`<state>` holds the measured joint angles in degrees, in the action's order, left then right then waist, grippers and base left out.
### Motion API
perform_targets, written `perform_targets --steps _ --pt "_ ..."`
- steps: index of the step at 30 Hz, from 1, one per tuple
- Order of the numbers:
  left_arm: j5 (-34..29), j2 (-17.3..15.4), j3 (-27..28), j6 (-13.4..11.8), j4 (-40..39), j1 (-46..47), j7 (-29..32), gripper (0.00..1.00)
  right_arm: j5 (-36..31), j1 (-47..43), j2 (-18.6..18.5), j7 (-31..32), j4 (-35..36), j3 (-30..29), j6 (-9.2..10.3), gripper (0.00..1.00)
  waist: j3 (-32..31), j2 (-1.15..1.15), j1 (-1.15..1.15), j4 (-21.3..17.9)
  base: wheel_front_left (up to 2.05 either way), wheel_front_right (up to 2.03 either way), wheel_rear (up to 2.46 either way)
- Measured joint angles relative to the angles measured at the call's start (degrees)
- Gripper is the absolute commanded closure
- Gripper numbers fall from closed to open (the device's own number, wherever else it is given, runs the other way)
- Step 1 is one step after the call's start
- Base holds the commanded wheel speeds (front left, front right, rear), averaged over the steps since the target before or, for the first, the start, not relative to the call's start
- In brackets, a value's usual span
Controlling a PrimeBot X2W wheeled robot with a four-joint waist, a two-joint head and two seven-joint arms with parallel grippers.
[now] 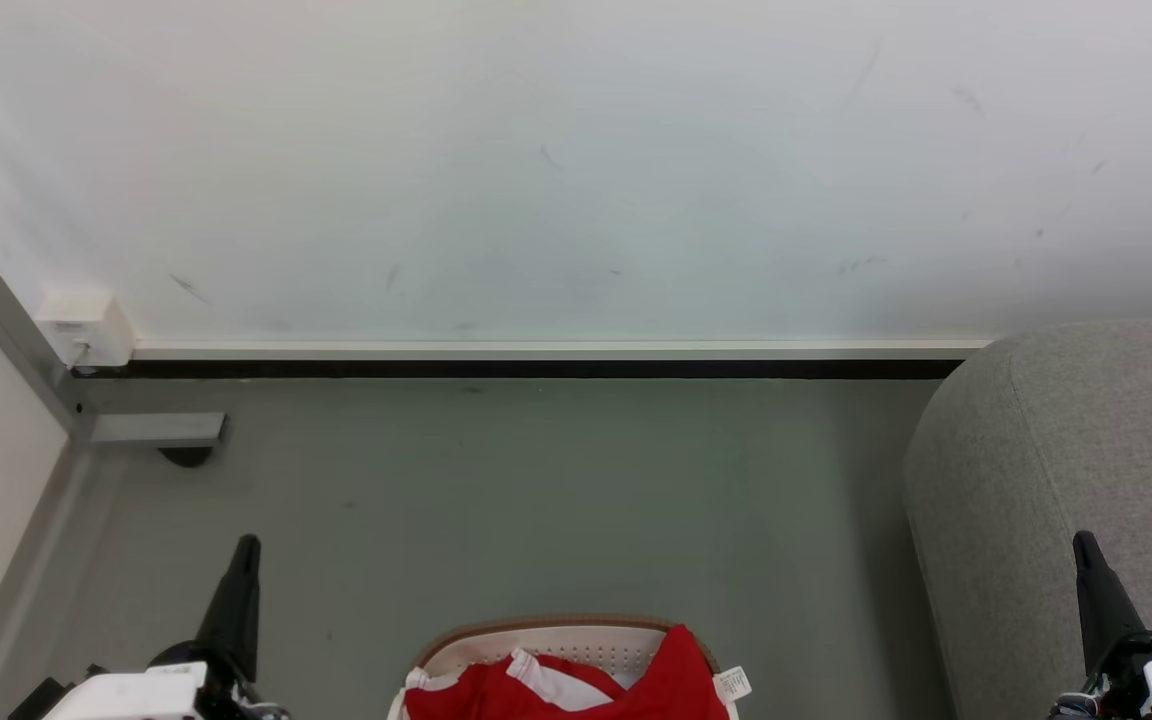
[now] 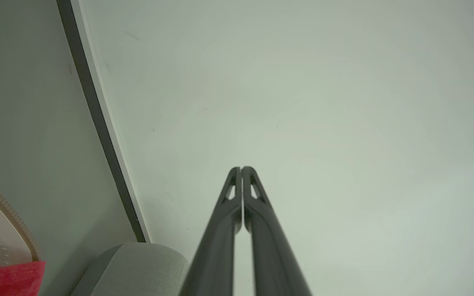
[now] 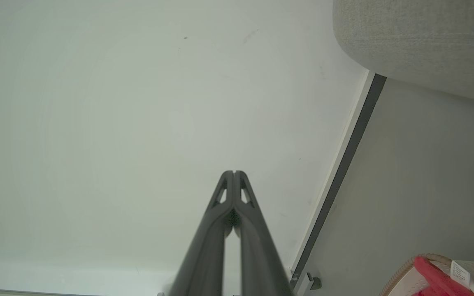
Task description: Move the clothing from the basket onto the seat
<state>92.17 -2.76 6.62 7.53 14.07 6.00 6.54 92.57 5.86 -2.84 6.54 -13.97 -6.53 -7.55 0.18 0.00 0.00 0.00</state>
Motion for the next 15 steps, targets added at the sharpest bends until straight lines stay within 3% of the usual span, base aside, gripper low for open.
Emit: perform_targets --steps 15 --pt "0.00 0.00 0.00 0.00 0.00 0.00 0.00 1.00 0.00 0.00 0.00 0.01 0.00 0.00 0.00 1.00 0.00 0.00 0.00 0.00 0.00 0.00 0.00"
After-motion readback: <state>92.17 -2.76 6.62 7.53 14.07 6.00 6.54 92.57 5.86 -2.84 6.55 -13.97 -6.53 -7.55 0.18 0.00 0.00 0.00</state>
